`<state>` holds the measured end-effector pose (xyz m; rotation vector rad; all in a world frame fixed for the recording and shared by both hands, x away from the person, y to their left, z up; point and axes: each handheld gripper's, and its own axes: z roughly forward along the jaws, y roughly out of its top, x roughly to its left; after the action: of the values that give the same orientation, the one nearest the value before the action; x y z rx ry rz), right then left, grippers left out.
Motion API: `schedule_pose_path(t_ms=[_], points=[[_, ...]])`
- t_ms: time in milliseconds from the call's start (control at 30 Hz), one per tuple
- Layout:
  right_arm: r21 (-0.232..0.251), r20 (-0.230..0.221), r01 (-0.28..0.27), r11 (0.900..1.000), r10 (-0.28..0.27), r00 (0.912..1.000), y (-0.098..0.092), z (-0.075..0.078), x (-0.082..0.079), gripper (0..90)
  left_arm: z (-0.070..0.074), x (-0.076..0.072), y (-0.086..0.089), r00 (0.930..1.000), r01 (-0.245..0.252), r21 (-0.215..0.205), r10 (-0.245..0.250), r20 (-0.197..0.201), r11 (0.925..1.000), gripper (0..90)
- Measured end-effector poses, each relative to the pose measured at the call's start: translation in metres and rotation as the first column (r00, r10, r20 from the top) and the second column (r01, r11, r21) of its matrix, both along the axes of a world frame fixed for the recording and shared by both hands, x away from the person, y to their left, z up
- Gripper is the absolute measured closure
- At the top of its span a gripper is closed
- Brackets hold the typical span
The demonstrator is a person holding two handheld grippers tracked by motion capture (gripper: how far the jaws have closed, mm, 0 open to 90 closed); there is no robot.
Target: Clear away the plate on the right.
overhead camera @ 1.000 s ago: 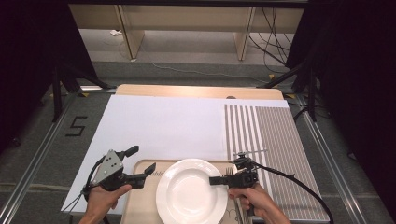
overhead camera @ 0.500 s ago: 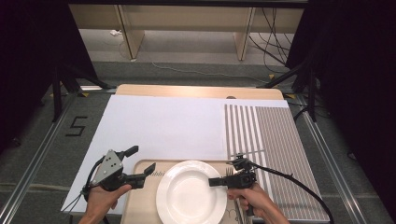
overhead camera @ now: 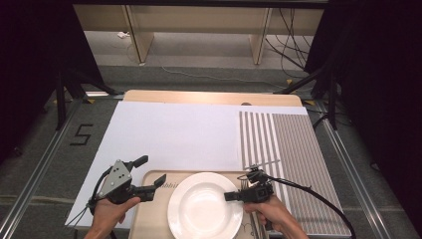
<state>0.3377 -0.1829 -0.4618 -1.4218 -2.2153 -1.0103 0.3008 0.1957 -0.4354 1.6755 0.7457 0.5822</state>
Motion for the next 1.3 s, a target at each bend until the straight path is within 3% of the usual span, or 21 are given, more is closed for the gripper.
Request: schedule_pose_path(t_ms=[67, 100, 167, 200, 267, 400, 500, 600, 733, 900, 967, 1033, 1067, 1300], points=[[-0.025, 0.01, 0.007, 1.0, -0.006, 0.9999, 0.001, 0.001, -0.001, 71.9, 0.0, 0.0, 0.0, 1.0, 0.0, -0.001, 0.0, 0.0, 1.0, 16.4], [-0.036, 0.052, -0.003, 0.999, 0.005, 0.9986, 0.001, -0.001, 0.0, 70.7, 0.0, 0.0, 0.0, 1.0, 0.0, -0.001, 0.0, 0.0, 1.0, 16.4], [-0.079, 0.082, -0.03, 0.996, 0.036, 0.996, 0.002, -0.001, 0.0, 67.1, 0.0, 0.0, 0.0, 1.0, 0.0, 0.0, 0.0, 0.0, 1.0, 16.4], [-0.114, 0.117, -0.051, 0.992, 0.064, 0.991, 0.002, -0.002, 0.0, 65.5, 0.0, 0.0, 0.0, 1.0, 0.001, 0.0, -0.001, 0.0, 1.0, 16.4], [-0.152, 0.129, -0.062, 0.986, 0.082, 0.9882, 0.005, -0.003, -0.001, 62.0, 0.0, 0.0, 0.0, 1.0, 0.0, 0.0, 0.0, 0.0, 1.0, 16.4], [-0.178, 0.144, -0.061, 0.982, 0.087, 0.9857, 0.001, -0.001, 0.0, 54.9, 0.0, 0.0, 0.0, 1.0, 0.001, 0.001, -0.001, 0.001, 1.0, 16.4], [-0.158, 0.153, -0.039, 0.987, 0.063, 0.9863, -0.001, 0.007, -0.002, 49.9, 0.0, 0.0, 0.0, 1.0, 0.001, 0.001, -0.001, 0.0, 1.0, 16.4], [-0.137, 0.207, -0.046, 0.99, 0.074, 0.9756, -0.006, 0.014, -0.004, 44.2, 0.0, 0.0, 0.0, 1.0, 0.001, 0.001, -0.001, 0.0, 1.0, 16.4], [-0.121, 0.267, -0.009, 0.993, 0.041, 0.9628, -0.013, 0.025, -0.009, 35.6, 0.0, 0.0, 0.0, 1.0, 0.001, -0.001, -0.001, -0.001, 1.0, 16.3], [-0.098, 0.314, -0.001, 0.995, 0.031, 0.9489, -0.018, 0.034, -0.013, 27.0, 0.0, 0.0, 0.0, 1.0, 0.004, 0.001, -0.004, -0.003, 1.0, 16.3], [-0.066, 0.349, 0.01, 0.998, 0.014, 0.9368, -0.02, 0.037, -0.015, 25.3, 0.0, 0.0, 0.0, 1.0, 0.004, 0.0, -0.004, -0.004, 1.0, 16.3], [-0.074, 0.388, 0.029, 0.997, 0.002, 0.9219, -0.022, 0.042, -0.018, 23.6, 0.0, 0.0, 0.0, 1.0, 0.006, 0.002, -0.006, -0.004, 1.0, 16.3], [-0.04, 0.416, 0.028, 0.999, -0.009, 0.9094, -0.023, 0.043, -0.019, 22.8, 0.0, 0.0, 0.0, 1.0, 0.007, 0.002, -0.007, -0.005, 1.0, 16.3], [0.022, 0.544, 0.109, 0.994, -0.103, 0.8327, -0.027, 0.053, -0.028, 20.7, -0.002, 0.001, 0.0, 0.9996, 0.011, -0.01, -0.011, -0.026, 0.9999, 16.1]])
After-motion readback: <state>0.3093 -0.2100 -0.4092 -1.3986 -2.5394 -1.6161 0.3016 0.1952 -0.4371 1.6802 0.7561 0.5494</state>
